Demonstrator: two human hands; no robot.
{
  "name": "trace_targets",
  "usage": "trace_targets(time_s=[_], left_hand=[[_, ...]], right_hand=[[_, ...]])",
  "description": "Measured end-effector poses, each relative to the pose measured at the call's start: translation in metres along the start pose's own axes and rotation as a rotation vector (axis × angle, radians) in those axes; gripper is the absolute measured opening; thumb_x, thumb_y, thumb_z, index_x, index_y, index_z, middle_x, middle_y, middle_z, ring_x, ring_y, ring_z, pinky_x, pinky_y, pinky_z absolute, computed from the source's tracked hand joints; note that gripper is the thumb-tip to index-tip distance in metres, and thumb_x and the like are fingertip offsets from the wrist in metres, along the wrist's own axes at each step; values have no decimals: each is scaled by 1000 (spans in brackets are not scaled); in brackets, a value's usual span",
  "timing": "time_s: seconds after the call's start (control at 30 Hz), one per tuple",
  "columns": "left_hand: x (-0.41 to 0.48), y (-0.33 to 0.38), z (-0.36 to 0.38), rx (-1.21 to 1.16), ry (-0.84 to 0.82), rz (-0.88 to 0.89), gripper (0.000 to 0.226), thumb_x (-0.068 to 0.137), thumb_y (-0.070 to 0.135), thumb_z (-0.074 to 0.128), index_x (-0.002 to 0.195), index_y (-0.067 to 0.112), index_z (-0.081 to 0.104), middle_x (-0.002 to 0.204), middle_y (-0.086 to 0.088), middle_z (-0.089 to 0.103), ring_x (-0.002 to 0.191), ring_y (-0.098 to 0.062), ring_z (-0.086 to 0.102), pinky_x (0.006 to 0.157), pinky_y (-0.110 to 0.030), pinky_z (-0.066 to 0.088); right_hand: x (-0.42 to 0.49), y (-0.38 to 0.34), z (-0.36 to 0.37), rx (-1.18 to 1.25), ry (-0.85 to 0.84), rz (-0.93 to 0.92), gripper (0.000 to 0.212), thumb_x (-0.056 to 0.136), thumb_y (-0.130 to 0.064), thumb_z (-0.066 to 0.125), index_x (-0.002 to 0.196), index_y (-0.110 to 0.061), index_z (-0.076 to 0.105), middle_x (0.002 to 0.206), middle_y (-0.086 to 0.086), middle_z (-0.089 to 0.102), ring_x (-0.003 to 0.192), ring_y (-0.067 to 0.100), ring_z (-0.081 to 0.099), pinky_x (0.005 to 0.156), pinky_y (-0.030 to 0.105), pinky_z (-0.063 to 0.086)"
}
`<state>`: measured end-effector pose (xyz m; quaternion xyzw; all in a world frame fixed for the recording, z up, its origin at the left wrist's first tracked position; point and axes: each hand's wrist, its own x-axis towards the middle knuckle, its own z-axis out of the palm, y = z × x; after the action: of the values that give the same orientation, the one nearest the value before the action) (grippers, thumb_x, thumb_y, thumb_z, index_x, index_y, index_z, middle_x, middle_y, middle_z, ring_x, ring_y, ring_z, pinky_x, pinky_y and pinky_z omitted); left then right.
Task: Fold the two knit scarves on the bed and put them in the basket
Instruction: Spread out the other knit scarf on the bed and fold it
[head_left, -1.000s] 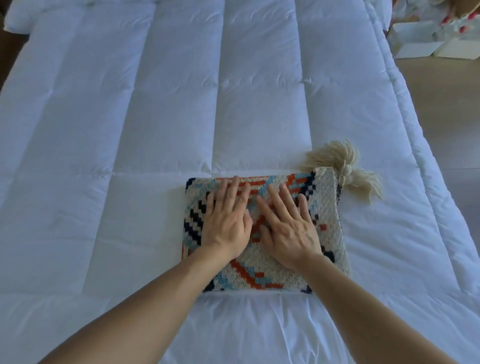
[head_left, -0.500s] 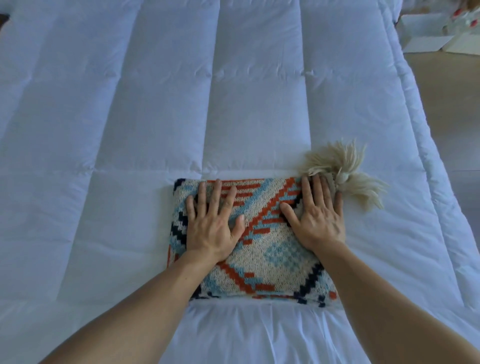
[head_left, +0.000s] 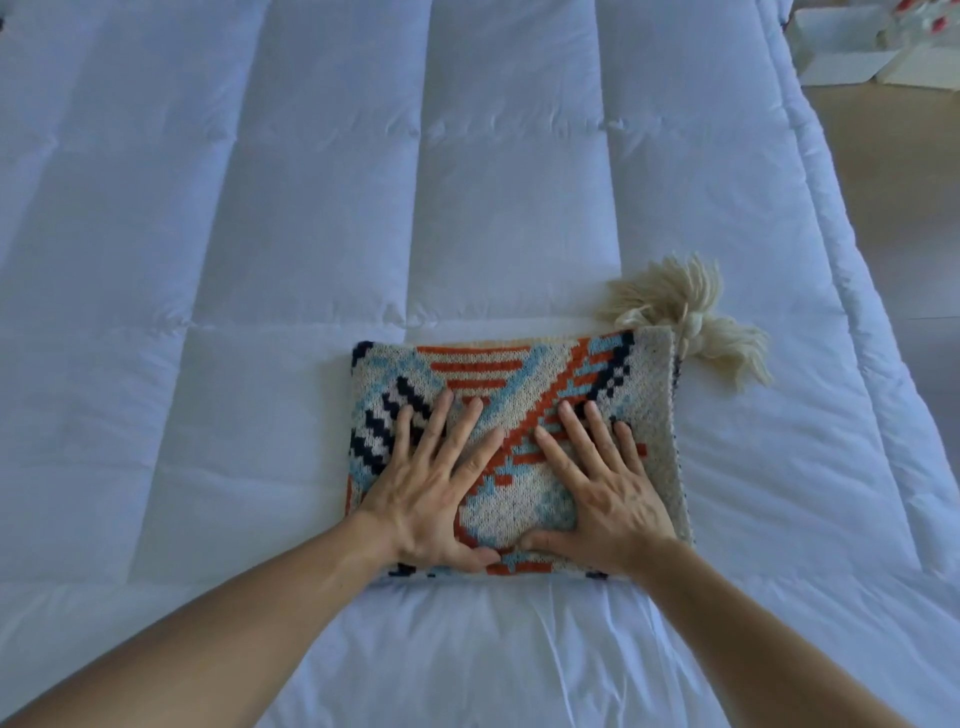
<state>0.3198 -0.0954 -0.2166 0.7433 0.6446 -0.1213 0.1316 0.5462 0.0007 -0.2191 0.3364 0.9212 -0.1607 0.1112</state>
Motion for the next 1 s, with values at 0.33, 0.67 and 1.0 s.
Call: trace_targets(time_s=[0.33, 0.67, 1.0], left_hand=[[-12, -13, 12, -73, -2, -190, 135, 57, 102, 27, 156, 15, -2, 162, -19, -10, 148, -42, -12, 113, -68, -1], [30, -20, -36, -174, 181, -291, 102, 72, 87, -9, 153, 25, -16, 159, -11, -27, 144, -33, -29, 111, -60, -23], [54, -63, -22, -254, 59, -470, 92, 77, 79, -12, 155, 30, -6, 163, -2, -14, 147, -27, -24, 118, -55, -12]], right_hand=[[-18, 18, 7, 10, 46, 132, 108, 67, -97, 28, 154, -40, 0, 164, 4, -4, 150, 30, -10, 120, 53, 1], [41, 19, -49, 6, 220, 157, 87, 82, -84, 2, 153, -36, -10, 161, 3, -20, 147, 22, -24, 120, 47, -11], [58, 82, -35, 126, 65, 388, 93, 82, -83, 2, 154, -26, -16, 163, 4, -14, 149, 17, -16, 122, 41, -6]])
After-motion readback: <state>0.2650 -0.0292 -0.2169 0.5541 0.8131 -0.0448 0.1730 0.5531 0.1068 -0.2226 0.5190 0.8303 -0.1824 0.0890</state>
